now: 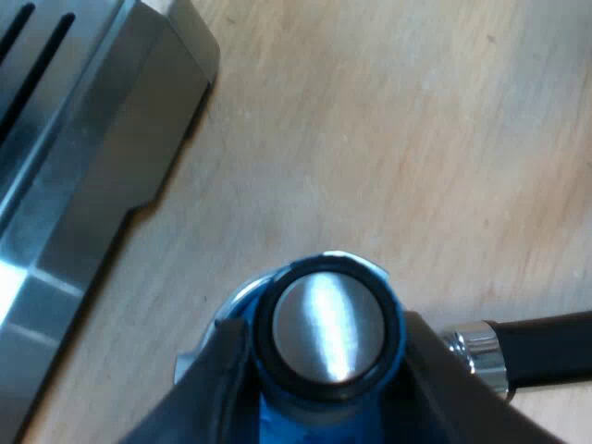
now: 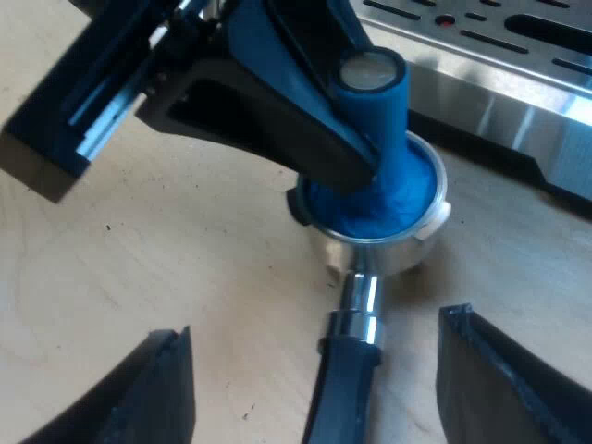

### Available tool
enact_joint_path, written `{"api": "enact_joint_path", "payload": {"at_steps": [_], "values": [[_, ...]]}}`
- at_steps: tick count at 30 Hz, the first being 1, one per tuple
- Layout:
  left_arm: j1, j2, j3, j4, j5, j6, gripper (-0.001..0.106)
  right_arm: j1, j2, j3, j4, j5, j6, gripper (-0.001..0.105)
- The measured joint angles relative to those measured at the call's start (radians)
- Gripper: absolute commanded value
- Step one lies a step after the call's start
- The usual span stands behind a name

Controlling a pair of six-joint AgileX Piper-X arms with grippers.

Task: Grind coffee beans and then tamp

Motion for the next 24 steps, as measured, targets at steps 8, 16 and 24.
{"api": "enact_joint_path", "payload": {"at_steps": [8,16,24], "values": [[0.000,-0.050,-0.030,0.072,-0.004,0.000,0.009,0.000,0.000,0.000,0.000,0.000,0.000,0.059],[0.000,-0.153,-0.033,0.066,-0.006,0.000,0.009,0.000,0.000,0.000,0.000,0.000,0.000,0.059],[0.000,-0.254,-0.033,0.066,-0.079,0.000,0.009,0.000,0.000,0.000,0.000,0.000,0.000,0.059]]}}
